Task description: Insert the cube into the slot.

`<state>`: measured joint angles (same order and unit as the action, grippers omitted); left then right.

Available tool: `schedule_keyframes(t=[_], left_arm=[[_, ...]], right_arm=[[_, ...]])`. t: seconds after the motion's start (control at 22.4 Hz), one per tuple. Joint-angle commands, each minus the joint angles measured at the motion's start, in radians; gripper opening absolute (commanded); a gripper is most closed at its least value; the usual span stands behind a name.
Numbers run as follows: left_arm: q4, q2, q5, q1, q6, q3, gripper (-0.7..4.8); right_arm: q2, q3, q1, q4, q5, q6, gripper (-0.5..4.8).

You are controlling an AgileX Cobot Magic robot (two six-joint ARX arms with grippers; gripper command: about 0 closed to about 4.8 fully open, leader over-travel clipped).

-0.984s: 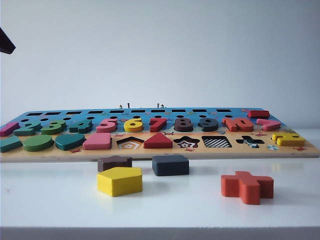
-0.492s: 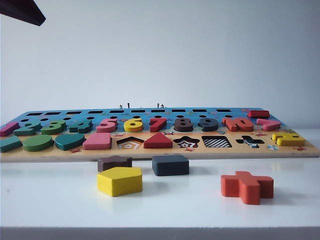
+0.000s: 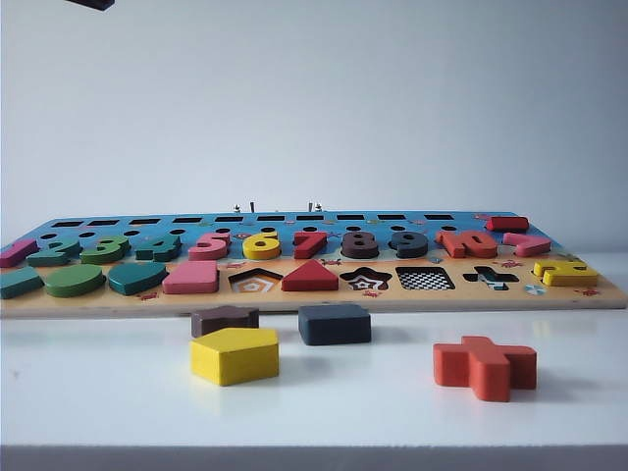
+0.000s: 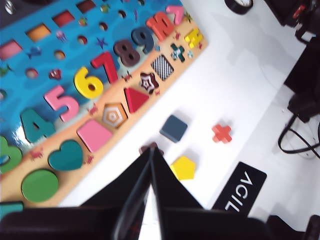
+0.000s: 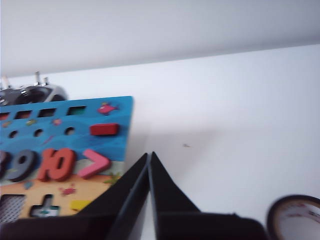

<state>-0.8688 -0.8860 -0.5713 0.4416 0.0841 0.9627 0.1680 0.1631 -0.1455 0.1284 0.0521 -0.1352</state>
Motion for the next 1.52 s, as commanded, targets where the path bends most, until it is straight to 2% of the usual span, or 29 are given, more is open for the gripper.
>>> schedule_keyframes(t=[0.04,0.18,0.4,0.49,0.67,0.94,1.16,1.25,1.34,1.43,1.48,1.52], left_arm=[[-0.021,-0.008,-0.012,-0.002,0.002,0.008,0.17],[-0.069,-0.014,-0.008,-0.002,0.01,0.008,0.17],[-0.072,-0.025,-0.006,-0.002,0.033,0.008,0.17],[-0.071,-0.037,-0.004,-0.002,0.064,0.009,0.17],[-0.058,-0.051,-0.004,-0.004,0.103,0.008,0.17],[-0.024,-0.053,-0.003,-0.03,0.108,0.008,0.17],[-0.019,-0.058,0.0,-0.046,0.111,0.008,0.17],[-0.02,-0.058,0.0,-0.045,0.117,0.008,0.17],[-0.02,-0.058,0.0,-0.045,0.117,0.008,0.17],[-0.019,-0.057,0.0,-0.045,0.117,0.008,0.17],[-0.019,-0.057,0.0,-0.045,0.117,0.008,0.17],[-0.019,-0.057,0.0,-0.045,0.117,0.008,0.17]], right_arm=[[0.104,0.079,-0.063,-0.011,-0.001,-0.006,-0.04],[0.29,0.237,-0.18,0.024,-0.001,-0.004,-0.04],[0.48,0.432,-0.313,0.144,-0.001,0.009,-0.04],[0.592,0.55,-0.402,0.232,0.0,0.071,-0.04],[0.72,0.682,-0.507,0.354,0.0,0.2,-0.04],[0.815,0.795,-0.601,0.481,0.001,0.373,-0.05],[0.904,0.903,-0.713,0.62,0.015,0.545,-0.04],[0.951,0.952,-0.76,0.665,0.016,0.575,0.05],[0.999,0.997,-0.793,0.701,0.045,0.578,0.82],[1.027,1.02,-0.81,0.731,0.074,0.581,1.99],[1.049,1.034,-0.821,0.758,0.087,0.581,3.18],[1.065,1.036,-0.824,0.776,0.086,0.581,3.92]])
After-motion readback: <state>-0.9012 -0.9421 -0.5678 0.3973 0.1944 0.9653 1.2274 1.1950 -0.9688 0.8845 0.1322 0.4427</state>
